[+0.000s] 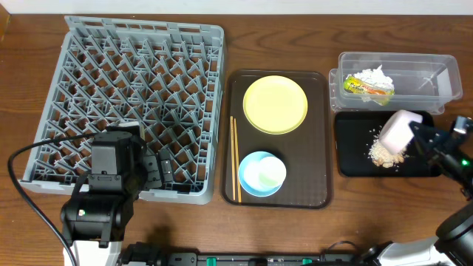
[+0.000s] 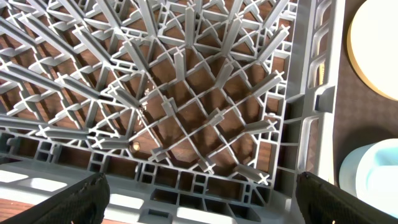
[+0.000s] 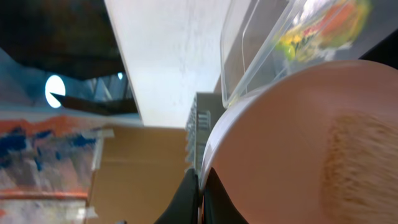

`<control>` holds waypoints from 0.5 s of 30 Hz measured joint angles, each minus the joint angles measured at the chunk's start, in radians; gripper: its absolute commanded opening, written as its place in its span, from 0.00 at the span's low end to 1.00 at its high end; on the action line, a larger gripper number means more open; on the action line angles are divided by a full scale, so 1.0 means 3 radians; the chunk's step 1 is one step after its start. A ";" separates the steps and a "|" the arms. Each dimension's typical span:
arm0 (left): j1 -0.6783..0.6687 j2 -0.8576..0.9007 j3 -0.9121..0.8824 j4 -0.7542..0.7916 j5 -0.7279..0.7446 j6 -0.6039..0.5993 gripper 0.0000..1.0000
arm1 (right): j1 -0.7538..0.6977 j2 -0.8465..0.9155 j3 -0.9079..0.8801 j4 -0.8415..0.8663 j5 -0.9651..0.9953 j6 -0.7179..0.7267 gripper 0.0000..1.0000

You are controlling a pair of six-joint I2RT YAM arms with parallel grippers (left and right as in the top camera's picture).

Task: Sort waste into correct bins and load items into the dishwasher
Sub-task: 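Tip the white bowl over the black tray to dump the rice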

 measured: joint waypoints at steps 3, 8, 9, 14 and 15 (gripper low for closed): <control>-0.0001 0.0000 0.0000 0.0000 0.0000 0.0000 0.96 | -0.0131 0.0000 0.0000 0.0010 -0.0038 0.0041 0.01; -0.0001 0.0000 0.0000 0.0000 0.0000 0.0000 0.96 | -0.0177 0.0000 0.0000 0.0010 -0.0076 0.0106 0.01; -0.0001 0.0000 0.0000 0.0000 0.0000 0.0000 0.96 | -0.0174 0.0000 0.0000 0.0010 -0.0079 0.0121 0.01; -0.0001 0.0000 0.0000 0.0000 0.0000 0.0000 0.96 | -0.0089 0.0000 0.0000 0.0009 -0.0089 0.0275 0.01; -0.0001 0.0000 0.0000 0.0000 0.0000 0.0000 0.96 | -0.0052 0.0000 0.0000 0.0009 -0.0093 0.0310 0.01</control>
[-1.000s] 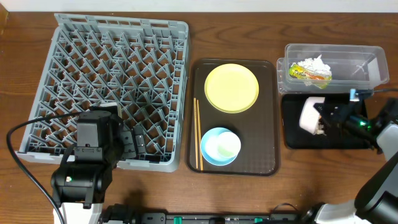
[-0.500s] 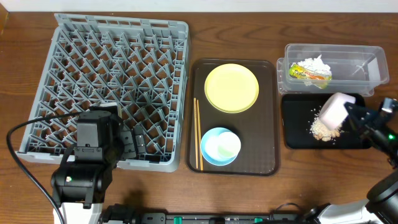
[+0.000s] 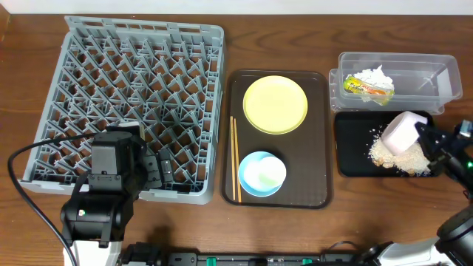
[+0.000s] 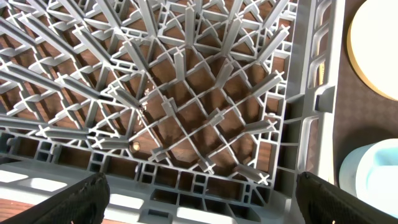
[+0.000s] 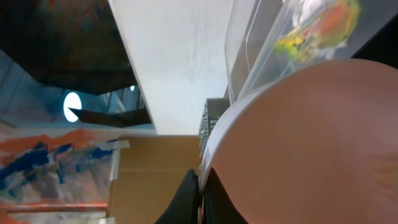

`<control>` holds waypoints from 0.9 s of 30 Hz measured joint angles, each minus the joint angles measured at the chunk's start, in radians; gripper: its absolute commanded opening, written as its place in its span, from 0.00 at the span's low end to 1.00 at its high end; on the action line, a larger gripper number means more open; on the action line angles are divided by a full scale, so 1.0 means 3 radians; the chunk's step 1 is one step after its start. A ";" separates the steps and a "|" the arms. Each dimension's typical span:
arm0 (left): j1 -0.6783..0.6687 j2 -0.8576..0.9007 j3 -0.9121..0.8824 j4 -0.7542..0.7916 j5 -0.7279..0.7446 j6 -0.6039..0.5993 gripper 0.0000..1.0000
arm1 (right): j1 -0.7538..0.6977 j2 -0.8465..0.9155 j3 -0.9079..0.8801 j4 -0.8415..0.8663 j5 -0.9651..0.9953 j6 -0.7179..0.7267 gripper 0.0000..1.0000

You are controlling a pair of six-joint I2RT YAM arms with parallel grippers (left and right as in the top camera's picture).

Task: Sort waste into correct bins and load items into the dishwasher
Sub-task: 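Tip the white bowl over the black tray to dump the rice, then place the empty white bowl onto the yellow plate with the right gripper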

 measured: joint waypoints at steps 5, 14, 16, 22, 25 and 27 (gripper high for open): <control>0.0000 0.0000 0.0000 0.0000 0.0000 0.0000 0.96 | 0.0301 0.0000 0.0000 -0.0003 -0.0008 0.0118 0.01; 0.0000 0.0000 0.0000 0.0000 0.0000 -0.0001 0.96 | 0.0738 -0.0001 0.0000 0.0001 -0.0005 0.0036 0.01; 0.0000 0.0000 0.0000 0.0000 0.0000 0.0000 0.96 | 0.0856 -0.0019 0.0000 0.0041 -0.0001 -0.0051 0.01; 0.0000 0.0000 0.0000 0.0000 0.0000 -0.0001 0.96 | 0.1436 -0.0425 0.0000 0.0533 0.0154 -0.0131 0.01; 0.0001 0.0000 0.0000 -0.0001 0.0000 0.0000 0.96 | 0.1865 -0.0718 0.0001 0.0712 0.0502 -0.0132 0.01; 0.0000 0.0000 0.0000 0.0000 0.0000 0.0000 0.96 | 0.2162 -0.0848 0.0004 0.0763 0.0835 -0.0135 0.01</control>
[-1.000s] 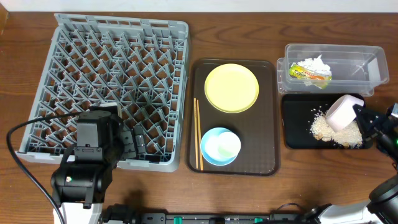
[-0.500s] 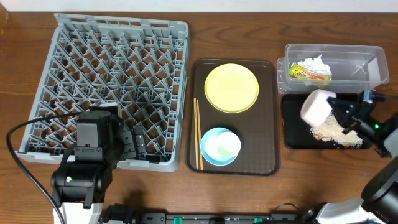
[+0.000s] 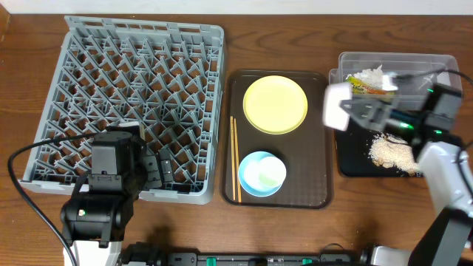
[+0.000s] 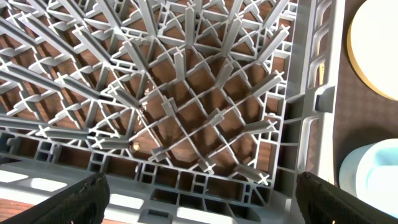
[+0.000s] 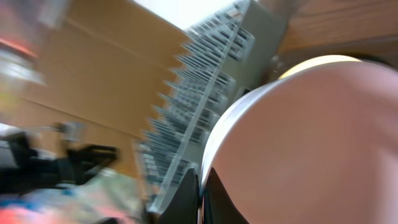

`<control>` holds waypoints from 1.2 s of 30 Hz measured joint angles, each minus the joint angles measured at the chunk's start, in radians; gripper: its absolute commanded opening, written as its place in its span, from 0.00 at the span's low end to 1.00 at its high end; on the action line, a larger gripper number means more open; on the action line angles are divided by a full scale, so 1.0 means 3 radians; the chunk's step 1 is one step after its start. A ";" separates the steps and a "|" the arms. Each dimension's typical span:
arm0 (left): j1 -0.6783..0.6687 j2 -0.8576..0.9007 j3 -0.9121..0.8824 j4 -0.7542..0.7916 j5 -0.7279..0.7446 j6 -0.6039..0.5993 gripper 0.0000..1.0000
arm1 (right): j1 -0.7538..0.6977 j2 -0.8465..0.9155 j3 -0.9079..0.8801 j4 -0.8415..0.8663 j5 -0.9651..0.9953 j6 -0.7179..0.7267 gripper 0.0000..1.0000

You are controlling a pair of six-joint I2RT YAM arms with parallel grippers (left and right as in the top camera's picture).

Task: Sort waste into correct bins and load items into the dishwasher
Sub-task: 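Place the empty white bowl onto the yellow plate with the right gripper, then grasp the white cup with the right gripper and lift it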

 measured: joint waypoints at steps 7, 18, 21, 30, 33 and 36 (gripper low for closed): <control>0.0000 0.0000 0.0000 -0.0001 0.0000 0.0000 0.96 | 0.1240 -0.0084 0.0005 0.0130 0.1709 -0.0543 0.01; 0.0000 0.0000 0.0000 0.0000 0.0000 -0.0001 0.96 | 0.2344 0.0411 0.0006 0.0646 0.3443 -0.1405 0.01; 0.0000 0.0000 0.0000 -0.0005 0.0000 0.0000 0.96 | 0.2358 0.0628 0.0005 0.0832 0.3553 -0.1453 0.01; 0.0000 0.0000 0.0000 -0.0015 0.0000 -0.0001 0.96 | 0.2358 0.0750 0.0006 0.0909 0.3639 -0.1326 0.31; 0.0000 0.0000 0.0000 -0.0018 0.0000 0.0000 0.96 | 0.2358 0.0623 0.0005 0.0699 0.3641 -0.1119 0.34; 0.0000 0.0001 0.0000 -0.0020 0.0000 0.0000 0.96 | 0.2358 0.0328 0.0005 0.0432 0.3625 -0.1006 0.37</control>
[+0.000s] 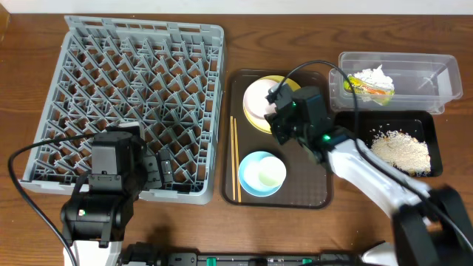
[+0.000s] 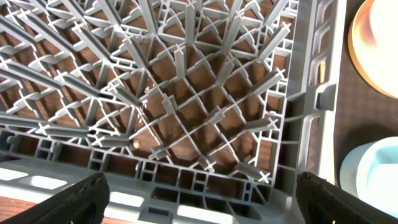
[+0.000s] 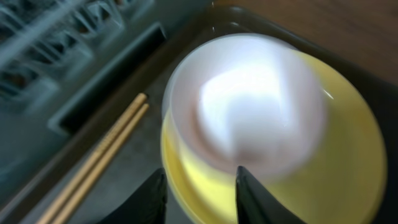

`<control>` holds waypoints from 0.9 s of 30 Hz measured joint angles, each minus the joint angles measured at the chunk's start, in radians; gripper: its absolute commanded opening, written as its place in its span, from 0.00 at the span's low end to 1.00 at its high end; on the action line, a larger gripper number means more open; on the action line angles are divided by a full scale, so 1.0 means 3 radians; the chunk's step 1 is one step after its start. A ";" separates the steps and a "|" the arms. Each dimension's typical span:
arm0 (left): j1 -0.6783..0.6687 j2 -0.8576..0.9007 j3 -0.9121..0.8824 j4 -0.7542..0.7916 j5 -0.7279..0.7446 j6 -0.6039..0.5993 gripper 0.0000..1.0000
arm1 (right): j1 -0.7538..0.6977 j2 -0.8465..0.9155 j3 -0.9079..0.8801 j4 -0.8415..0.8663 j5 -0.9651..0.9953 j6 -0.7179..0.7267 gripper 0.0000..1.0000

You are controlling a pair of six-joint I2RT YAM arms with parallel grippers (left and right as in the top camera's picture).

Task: Sort waste into correct bins and load items into the dishwasher
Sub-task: 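Grasp the white cup with the right gripper and lift it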

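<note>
A pale pink bowl [image 1: 257,100] sits on the yellow plate [image 1: 293,83] at the back of the brown tray [image 1: 319,185]. In the right wrist view the bowl [image 3: 249,118] lies just ahead of my right gripper [image 3: 200,199], which is open with nothing between its fingers. From overhead the right gripper [image 1: 272,112] hovers over the plate. A light blue bowl [image 1: 261,174] and wooden chopsticks [image 1: 236,159] lie on the same tray. My left gripper [image 2: 199,199] hangs open over the front right corner of the grey dish rack [image 1: 133,103].
A clear bin [image 1: 414,70] holding a wrapper and white waste stands at the back right. In front of it a black tray [image 1: 351,159] carries a pile of crumbs [image 1: 403,151]. My right arm reaches across the brown tray.
My right gripper held the pink bowl in the air over the brown tray's right edge. Now the bowl rests on the yellow plate and the gripper is open beside it. The left arm is unchanged.
My right gripper held the pink bowl tipped over the black tray, where crumbs lay. The crumb pile was then larger and the bowl empty. Then the bowl was held further left, beside the clear bin. Now it lies released on the yellow plate.
</note>
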 measured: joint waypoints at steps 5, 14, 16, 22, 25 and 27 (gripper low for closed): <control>0.0000 -0.0001 0.0000 -0.0001 0.0000 0.0000 0.96 | 0.0000 -0.0682 0.0017 -0.0635 -0.0120 0.0223 0.39; 0.0000 -0.0001 0.0001 0.0001 0.0000 -0.0001 0.96 | 0.0011 -0.0811 0.0022 -0.1928 -0.0224 0.0716 0.27; 0.0000 -0.0001 0.0001 -0.0001 0.0000 0.0000 0.96 | 0.0038 -0.0752 0.0020 -0.2001 -0.0228 0.0748 0.25; 0.0000 -0.0001 0.0001 -0.0004 0.0000 0.0000 0.96 | 0.0126 -0.0516 0.0020 -0.2022 -0.0249 0.0839 0.22; 0.0000 -0.0001 0.0001 -0.0004 0.0000 0.0000 0.96 | 0.0161 -0.0397 0.0020 -0.2028 -0.0252 0.0885 0.18; 0.0001 -0.0001 0.0001 -0.0004 0.0000 0.0000 0.96 | 0.0170 -0.0329 0.0020 -0.2033 -0.0254 0.0908 0.04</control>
